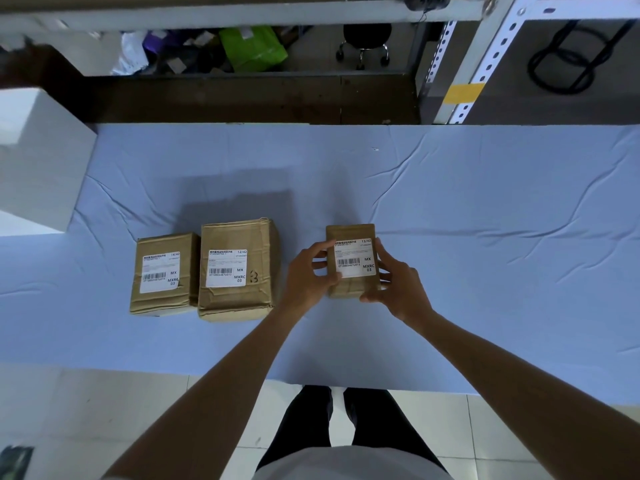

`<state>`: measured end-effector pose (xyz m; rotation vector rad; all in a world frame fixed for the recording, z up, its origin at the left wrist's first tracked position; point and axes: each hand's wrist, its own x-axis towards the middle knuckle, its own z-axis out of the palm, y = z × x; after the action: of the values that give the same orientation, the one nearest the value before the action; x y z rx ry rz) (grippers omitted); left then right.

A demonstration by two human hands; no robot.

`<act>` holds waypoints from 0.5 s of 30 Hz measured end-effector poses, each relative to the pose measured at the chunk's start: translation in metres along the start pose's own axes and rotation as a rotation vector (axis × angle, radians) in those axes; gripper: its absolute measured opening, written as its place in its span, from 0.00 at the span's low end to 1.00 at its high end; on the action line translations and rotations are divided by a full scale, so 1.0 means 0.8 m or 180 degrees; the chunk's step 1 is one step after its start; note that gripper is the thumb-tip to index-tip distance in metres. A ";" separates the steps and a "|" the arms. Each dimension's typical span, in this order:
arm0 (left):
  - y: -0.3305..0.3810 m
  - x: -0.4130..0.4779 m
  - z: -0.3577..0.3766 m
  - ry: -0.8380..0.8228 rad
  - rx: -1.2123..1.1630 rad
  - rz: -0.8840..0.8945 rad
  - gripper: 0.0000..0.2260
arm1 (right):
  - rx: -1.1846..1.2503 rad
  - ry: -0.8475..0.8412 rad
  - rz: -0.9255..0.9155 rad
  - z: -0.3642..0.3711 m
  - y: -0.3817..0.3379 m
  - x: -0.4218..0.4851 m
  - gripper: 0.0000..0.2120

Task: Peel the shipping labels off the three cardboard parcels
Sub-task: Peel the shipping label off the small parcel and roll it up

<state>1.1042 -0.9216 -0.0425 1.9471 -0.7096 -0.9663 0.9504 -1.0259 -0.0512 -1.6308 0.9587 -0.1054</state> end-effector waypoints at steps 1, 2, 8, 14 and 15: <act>0.001 0.000 0.000 -0.0002 0.0015 -0.0004 0.24 | -0.0009 -0.0002 0.0008 0.000 0.000 0.000 0.53; 0.002 0.000 0.000 -0.0008 0.0029 -0.0006 0.24 | -0.0027 -0.0001 0.0019 0.000 0.000 0.001 0.53; 0.005 -0.001 0.000 0.0003 0.0043 -0.0041 0.22 | -0.0022 0.0035 0.0024 0.002 -0.001 -0.001 0.53; 0.008 0.006 0.003 0.0266 0.0238 0.0108 0.15 | -0.0016 0.0048 0.0014 0.003 -0.001 -0.002 0.52; 0.008 0.007 0.004 0.0355 0.0327 0.0178 0.13 | -0.0009 0.0049 0.0015 0.003 -0.001 -0.002 0.52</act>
<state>1.1039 -0.9307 -0.0403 2.0419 -0.7583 -0.7943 0.9511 -1.0228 -0.0510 -1.6322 0.9748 -0.1135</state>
